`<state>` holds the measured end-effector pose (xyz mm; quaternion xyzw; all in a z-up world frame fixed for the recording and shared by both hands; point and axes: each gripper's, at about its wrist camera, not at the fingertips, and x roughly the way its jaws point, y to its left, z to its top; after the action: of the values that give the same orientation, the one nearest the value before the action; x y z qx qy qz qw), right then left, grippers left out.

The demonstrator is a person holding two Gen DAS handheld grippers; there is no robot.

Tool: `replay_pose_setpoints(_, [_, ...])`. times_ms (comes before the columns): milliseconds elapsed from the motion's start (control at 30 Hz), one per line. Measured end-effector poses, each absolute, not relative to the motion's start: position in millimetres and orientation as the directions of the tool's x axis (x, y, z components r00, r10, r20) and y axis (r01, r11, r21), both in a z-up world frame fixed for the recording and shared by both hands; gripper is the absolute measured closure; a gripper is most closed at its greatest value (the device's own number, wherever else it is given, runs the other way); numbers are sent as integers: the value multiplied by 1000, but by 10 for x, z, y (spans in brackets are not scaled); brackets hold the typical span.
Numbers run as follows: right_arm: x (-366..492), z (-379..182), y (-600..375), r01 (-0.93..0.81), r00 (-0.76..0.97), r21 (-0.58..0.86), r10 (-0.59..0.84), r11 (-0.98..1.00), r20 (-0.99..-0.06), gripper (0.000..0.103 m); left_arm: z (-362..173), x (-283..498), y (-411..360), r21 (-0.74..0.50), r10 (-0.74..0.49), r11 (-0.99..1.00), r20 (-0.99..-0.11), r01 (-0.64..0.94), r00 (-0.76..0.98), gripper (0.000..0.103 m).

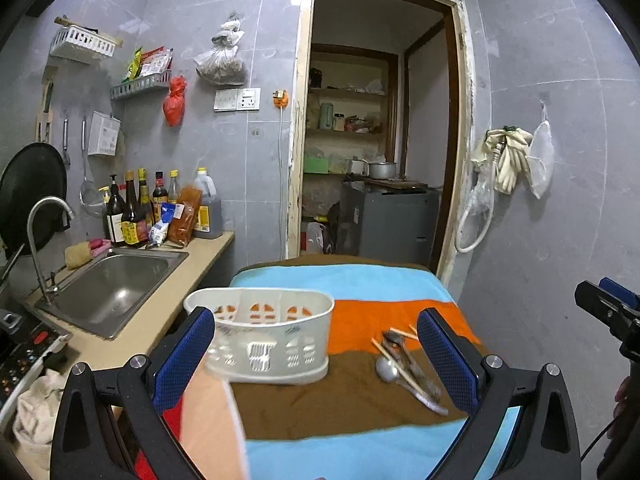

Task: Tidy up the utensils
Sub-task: 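Lower the right tool onto the utensils and grasp a wooden chopstick while the left tool follows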

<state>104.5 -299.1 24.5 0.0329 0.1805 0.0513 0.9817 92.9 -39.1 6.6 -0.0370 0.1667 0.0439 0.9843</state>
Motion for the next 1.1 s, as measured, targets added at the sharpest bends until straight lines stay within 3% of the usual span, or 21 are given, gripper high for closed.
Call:
replay_pose_setpoints(400, [2432, -242, -3522, -212, 822, 82, 223, 974, -524, 1, -489, 1862, -876, -100, 38, 989, -533, -107, 845, 1])
replay_pose_setpoints(700, [3323, -917, -3563, -256, 694, 173, 305, 951, -652, 3, -914, 2403, -964, -127, 22, 983, -643, -135, 765, 3])
replay_pose_setpoints(833, [3614, -1256, -3476, -274, 614, 211, 339, 938, -713, 27, -1109, 2601, -986, -134, -4, 983, -697, -124, 718, 17])
replay_pose_setpoints(1100, [3921, -1738, -3259, -289, 490, 263, 379, 920, -785, 56, -1422, 2869, -974, -207, -103, 974, -777, -97, 620, 47])
